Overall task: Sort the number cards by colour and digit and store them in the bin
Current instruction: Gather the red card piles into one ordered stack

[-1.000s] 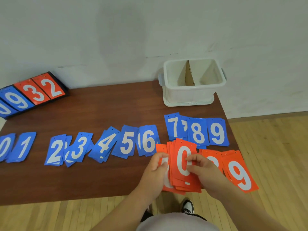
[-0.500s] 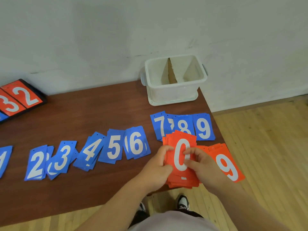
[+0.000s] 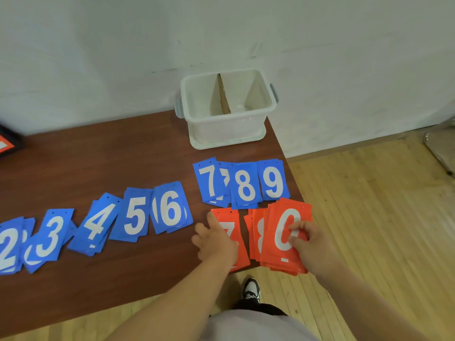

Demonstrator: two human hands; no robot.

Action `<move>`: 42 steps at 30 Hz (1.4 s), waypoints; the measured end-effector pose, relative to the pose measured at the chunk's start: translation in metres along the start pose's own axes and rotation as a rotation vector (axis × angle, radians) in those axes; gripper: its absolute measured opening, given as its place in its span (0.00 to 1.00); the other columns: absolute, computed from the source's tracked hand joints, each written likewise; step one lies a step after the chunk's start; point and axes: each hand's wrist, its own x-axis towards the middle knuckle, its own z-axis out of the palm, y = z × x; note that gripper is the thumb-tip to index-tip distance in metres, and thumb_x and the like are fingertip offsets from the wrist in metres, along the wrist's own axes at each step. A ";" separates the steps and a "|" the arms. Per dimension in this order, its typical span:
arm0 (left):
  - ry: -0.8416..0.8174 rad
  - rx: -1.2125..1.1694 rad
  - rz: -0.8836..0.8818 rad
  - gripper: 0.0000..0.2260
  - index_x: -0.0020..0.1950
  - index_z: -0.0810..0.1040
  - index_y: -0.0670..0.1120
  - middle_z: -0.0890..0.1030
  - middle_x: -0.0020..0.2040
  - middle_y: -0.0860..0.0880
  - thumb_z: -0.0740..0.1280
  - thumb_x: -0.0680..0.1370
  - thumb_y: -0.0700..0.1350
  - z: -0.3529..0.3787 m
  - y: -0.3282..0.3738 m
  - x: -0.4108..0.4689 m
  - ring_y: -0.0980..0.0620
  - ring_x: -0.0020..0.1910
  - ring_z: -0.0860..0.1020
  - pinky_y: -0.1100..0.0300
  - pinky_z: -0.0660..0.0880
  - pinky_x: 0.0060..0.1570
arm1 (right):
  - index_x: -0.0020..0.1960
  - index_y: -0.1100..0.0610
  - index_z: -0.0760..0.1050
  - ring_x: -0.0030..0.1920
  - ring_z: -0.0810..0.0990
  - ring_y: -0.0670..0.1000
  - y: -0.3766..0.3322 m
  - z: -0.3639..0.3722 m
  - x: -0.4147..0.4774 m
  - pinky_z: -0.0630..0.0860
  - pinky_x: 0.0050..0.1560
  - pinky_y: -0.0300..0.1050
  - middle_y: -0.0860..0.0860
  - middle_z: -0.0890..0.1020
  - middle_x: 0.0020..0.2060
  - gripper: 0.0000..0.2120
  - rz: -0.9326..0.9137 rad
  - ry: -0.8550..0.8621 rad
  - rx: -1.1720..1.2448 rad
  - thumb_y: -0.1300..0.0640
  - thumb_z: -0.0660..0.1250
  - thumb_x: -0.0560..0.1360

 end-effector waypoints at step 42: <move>-0.291 -0.900 0.433 0.17 0.63 0.73 0.58 0.82 0.55 0.49 0.58 0.82 0.38 -0.104 -0.016 -0.059 0.45 0.52 0.83 0.47 0.83 0.50 | 0.48 0.44 0.81 0.54 0.83 0.52 -0.094 0.049 -0.033 0.83 0.49 0.48 0.48 0.84 0.54 0.11 -0.187 -0.475 0.127 0.61 0.70 0.78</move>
